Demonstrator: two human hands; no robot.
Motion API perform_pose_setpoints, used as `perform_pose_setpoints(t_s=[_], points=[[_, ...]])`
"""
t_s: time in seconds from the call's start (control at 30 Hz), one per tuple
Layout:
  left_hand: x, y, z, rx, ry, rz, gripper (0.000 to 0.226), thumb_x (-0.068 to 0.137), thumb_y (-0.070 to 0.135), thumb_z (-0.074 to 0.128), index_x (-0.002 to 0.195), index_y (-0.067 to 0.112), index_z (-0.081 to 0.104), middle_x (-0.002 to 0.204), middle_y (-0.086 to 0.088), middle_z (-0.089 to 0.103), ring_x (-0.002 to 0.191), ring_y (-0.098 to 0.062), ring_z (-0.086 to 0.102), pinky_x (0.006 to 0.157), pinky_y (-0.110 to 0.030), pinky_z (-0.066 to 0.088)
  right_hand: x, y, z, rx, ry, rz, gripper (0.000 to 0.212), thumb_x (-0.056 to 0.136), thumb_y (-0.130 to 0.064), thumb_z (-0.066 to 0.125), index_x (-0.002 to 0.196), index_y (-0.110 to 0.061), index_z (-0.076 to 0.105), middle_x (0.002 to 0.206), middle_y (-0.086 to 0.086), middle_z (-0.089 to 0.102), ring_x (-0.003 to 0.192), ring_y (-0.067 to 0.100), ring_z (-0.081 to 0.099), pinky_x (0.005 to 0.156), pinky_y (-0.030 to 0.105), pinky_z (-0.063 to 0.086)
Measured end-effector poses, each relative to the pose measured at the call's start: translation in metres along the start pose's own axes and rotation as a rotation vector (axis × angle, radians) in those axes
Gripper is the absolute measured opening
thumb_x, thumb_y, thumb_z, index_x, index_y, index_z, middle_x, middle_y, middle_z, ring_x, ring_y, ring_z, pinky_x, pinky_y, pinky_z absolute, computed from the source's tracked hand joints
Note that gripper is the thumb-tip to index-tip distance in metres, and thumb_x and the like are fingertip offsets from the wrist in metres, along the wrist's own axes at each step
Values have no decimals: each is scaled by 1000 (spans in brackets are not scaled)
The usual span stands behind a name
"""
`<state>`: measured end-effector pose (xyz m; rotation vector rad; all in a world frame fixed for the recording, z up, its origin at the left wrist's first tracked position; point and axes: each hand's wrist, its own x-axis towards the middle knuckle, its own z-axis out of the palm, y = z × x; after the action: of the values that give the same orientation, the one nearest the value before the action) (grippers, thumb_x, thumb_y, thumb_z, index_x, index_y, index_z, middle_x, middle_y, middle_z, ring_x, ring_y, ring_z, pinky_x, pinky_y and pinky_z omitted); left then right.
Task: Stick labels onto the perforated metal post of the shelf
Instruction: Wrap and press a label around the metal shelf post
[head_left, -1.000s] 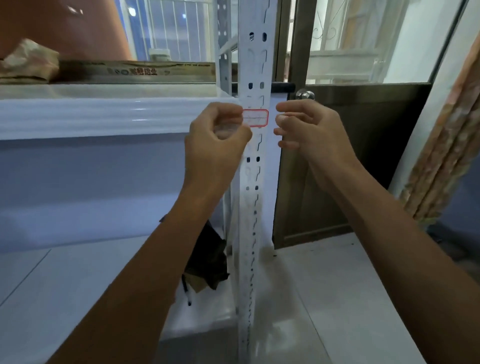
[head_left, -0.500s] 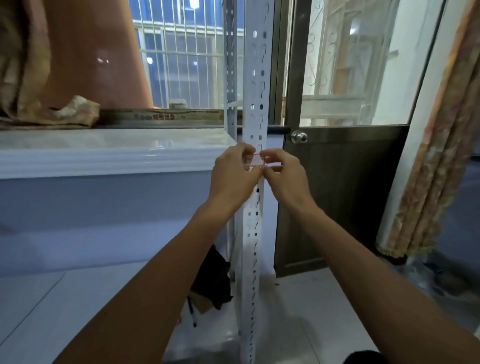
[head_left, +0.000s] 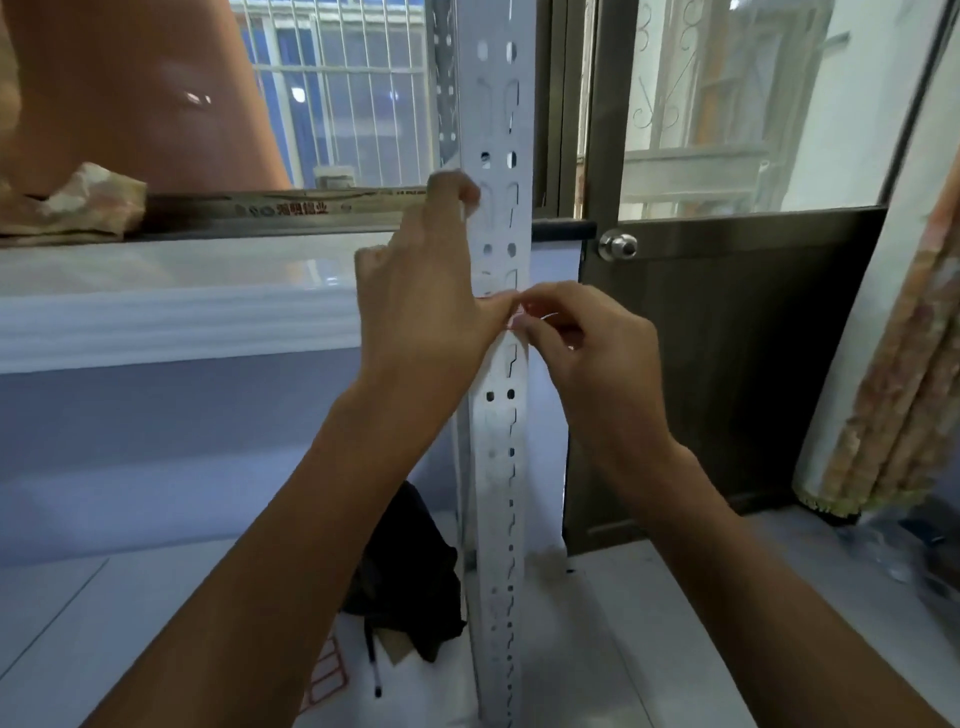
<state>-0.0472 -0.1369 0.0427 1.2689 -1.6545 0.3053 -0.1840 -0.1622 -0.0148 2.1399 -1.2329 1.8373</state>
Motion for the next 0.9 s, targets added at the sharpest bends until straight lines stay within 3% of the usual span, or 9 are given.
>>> perform_pose_setpoints(t_s=[0.1, 0.27, 0.47, 0.67, 0.8, 0.9], points=[[-1, -5, 6, -22, 65, 27, 79, 70, 38, 89, 131, 24, 40, 109, 8, 64, 88, -15, 64, 90, -35, 45, 4, 8, 3, -25, 64, -101, 10, 92, -16, 72, 102, -15, 73, 91, -16, 64, 81, -9, 61, 79, 5, 48], [5, -9, 11, 48, 21, -15, 96, 72, 50, 85, 145, 18, 32, 102, 2, 70, 93, -21, 66, 98, -39, 44, 6, 12, 5, -72, 103, -181, 11, 90, -14, 74, 101, -11, 74, 91, -11, 66, 85, -1, 61, 81, 2, 46], [9, -9, 9, 64, -73, -74, 75, 77, 51, 79, 136, 22, 44, 114, 3, 70, 110, -23, 64, 103, -40, 37, 1, 8, 10, -57, 130, -154, 9, 92, -9, 72, 100, -10, 74, 93, -1, 72, 83, 2, 63, 79, 9, 50], [5, -5, 10, 18, -62, -111, 69, 78, 44, 80, 135, 25, 46, 115, 7, 69, 111, -20, 62, 100, -35, 32, 4, 3, 4, 63, 44, -70, 4, 94, -9, 68, 97, -10, 71, 92, -1, 69, 82, 6, 64, 76, 10, 50], [2, -5, 10, -44, -36, -103, 68, 78, 41, 81, 136, 24, 49, 117, 8, 70, 110, -19, 63, 105, -39, 38, 6, 9, 7, 40, 38, -88, 2, 94, -12, 69, 95, -12, 68, 90, -4, 66, 79, 6, 63, 76, 9, 50], [-1, -10, 12, -94, -4, -64, 67, 78, 40, 82, 135, 22, 52, 119, 5, 70, 110, -19, 65, 101, -50, 47, 7, 20, 11, 47, 92, -109, 11, 93, -19, 71, 101, -14, 67, 90, -12, 63, 81, 5, 65, 78, 10, 52]])
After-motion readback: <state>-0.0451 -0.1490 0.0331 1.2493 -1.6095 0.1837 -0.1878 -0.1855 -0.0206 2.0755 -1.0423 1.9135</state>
